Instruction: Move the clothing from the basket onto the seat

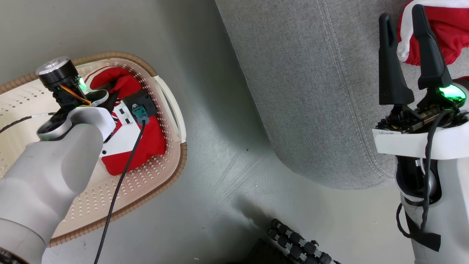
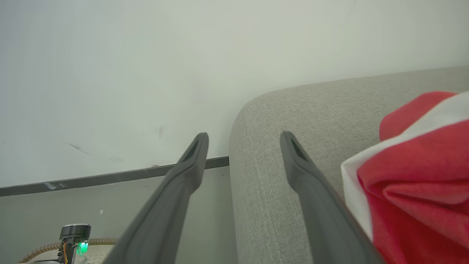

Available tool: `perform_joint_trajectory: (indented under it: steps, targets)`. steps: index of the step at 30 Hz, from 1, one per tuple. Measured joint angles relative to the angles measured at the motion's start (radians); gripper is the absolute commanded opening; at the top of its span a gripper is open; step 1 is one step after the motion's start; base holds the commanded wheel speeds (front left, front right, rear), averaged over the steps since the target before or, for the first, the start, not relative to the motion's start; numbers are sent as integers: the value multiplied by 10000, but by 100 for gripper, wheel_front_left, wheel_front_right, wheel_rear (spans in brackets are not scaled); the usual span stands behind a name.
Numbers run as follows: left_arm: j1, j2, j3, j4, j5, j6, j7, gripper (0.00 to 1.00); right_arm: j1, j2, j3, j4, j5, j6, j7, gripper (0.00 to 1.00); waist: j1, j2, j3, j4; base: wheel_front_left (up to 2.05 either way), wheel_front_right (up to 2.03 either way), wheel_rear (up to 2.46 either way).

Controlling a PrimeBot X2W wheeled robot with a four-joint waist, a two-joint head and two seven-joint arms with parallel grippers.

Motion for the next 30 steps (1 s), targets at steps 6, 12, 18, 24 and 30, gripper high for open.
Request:
perform_joint_trajectory:
  steps: [6,12,18,24,30]
  targets:
    - [26,-224,4,115,-58,0,35,0,-4,0,-10,86,-13,0,0,100,0,0,-60,78,0,0,0]
    - [106,-537,228,-82,-556,104,-339,0,-195,0,-25,219,-128,0,0,100,0,0,-166,218,0,0,0]
    - [489,-688,683,-508,-1114,334,-811,0,-193,0,-29,278,-268,0,0,100,0,0,-331,431,0,0,0]
    - [891,-1041,1442,-1124,-2034,639,-1369,0,-198,-2,-31,368,-393,0,0,100,0,0,-557,706,0,0,0]
    - [1458,-1229,2163,-1787,-2834,988,-1923,0,-208,-4,-54,558,-826,0,0,100,0,0,-841,1024,0,0,0]
